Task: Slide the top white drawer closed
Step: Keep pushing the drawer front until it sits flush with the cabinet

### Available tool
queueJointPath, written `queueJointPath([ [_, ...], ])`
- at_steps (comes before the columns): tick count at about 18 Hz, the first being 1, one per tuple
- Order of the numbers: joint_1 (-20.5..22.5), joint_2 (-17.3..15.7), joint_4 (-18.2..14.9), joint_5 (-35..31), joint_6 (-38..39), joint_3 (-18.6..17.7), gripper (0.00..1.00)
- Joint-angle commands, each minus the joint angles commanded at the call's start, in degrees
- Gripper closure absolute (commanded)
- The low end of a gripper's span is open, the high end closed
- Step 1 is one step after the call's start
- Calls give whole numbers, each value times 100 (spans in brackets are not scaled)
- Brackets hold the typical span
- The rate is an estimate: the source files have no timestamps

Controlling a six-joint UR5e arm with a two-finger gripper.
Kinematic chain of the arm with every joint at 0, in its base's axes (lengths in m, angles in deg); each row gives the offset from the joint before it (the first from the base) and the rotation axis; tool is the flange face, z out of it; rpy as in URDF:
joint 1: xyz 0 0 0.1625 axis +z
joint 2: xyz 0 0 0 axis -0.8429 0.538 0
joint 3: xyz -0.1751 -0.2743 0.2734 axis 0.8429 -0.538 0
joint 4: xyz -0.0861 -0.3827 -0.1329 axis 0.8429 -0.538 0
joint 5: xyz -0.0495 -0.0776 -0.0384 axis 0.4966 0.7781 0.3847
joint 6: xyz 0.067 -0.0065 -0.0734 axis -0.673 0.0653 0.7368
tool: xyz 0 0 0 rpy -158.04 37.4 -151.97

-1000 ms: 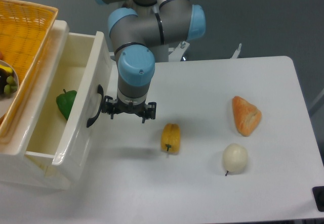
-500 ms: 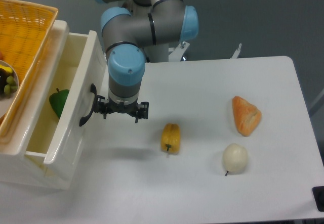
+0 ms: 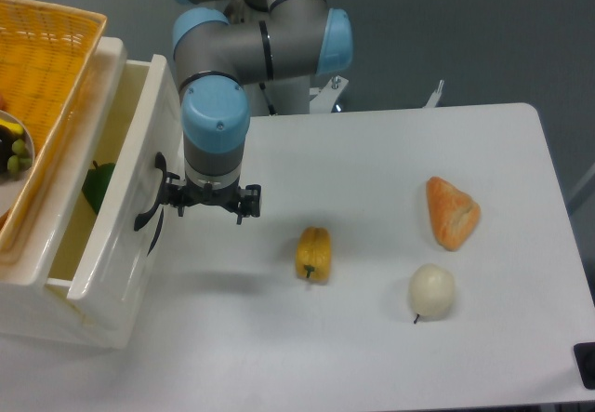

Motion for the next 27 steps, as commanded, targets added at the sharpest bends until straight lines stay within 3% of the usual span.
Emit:
queueJointPath([
  [27, -308, 9, 26, -18, 202, 26, 0],
])
